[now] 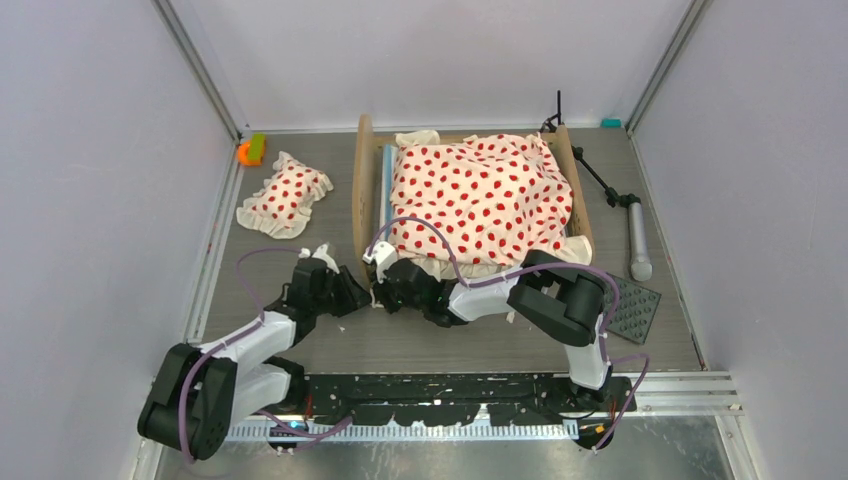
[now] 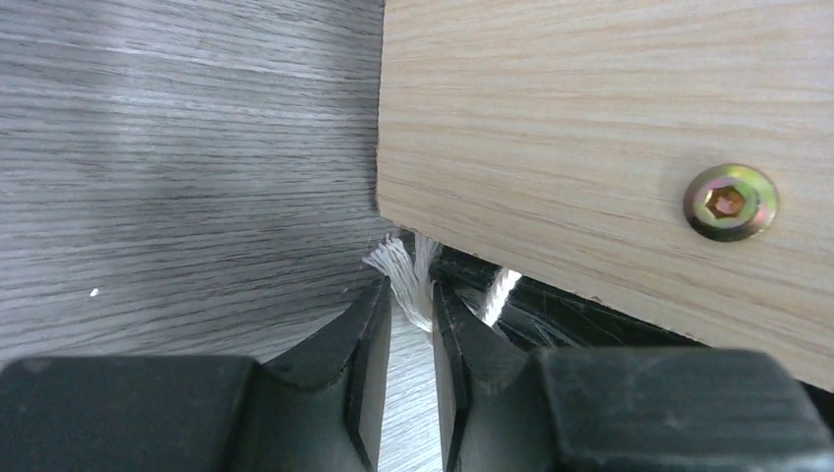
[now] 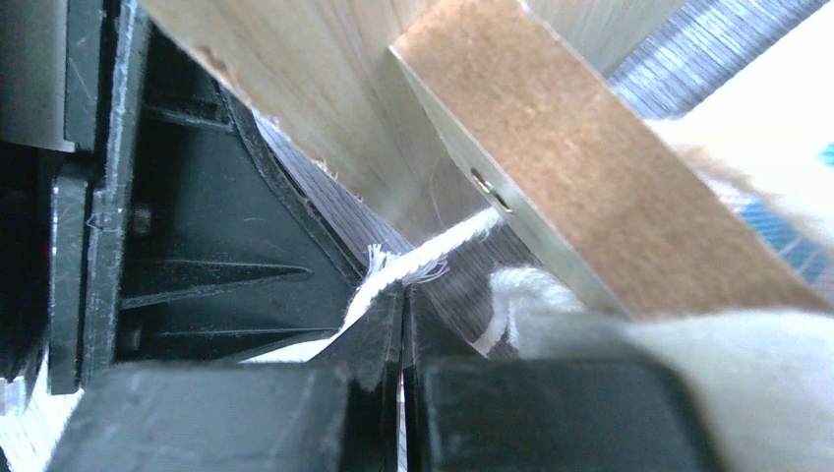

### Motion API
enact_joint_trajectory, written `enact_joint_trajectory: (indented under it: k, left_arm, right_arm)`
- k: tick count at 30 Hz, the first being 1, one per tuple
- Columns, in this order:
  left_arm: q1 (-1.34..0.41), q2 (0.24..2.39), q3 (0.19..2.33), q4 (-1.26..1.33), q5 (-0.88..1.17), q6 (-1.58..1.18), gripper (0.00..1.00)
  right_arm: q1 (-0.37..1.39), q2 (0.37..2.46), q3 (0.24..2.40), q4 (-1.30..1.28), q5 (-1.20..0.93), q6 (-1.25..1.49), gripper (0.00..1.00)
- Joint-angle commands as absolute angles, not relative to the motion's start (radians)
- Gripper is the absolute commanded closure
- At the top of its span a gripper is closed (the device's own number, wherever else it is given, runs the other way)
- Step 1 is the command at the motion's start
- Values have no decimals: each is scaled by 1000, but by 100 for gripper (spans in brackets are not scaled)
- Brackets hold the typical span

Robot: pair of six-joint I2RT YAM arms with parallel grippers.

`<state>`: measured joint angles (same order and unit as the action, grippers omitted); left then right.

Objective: Set up the pet bed
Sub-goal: Tie the ropes to the bed frame.

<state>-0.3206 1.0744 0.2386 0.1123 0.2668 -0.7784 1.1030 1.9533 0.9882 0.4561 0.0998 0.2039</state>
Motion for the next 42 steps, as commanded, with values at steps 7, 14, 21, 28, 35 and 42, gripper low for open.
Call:
enact_joint_trajectory:
  k: [7, 14, 21, 28, 35, 42]
  left_arm:
    - [-325, 1112, 247, 205, 268, -781, 99]
    - [-325, 1083, 249, 160, 239, -772, 100]
    - [-325, 1051, 266, 109, 207, -766, 100]
    - [-325, 1057, 276, 103, 204, -763, 100]
    - [-325, 1067, 281, 102, 206, -762, 100]
    - [-325, 1069, 288, 102, 209, -764, 100]
  right_arm:
    - [1095, 1935, 987, 499, 105, 233, 100]
    - [1095, 1824, 983, 387, 195, 200, 93]
    - [1095, 1717, 953, 259, 287, 261, 75]
    - [1096, 1744, 928, 256, 231, 201, 66]
    - [1094, 1757, 876, 311, 62, -67, 60]
    - [1091, 1782, 867, 307, -76, -318, 56]
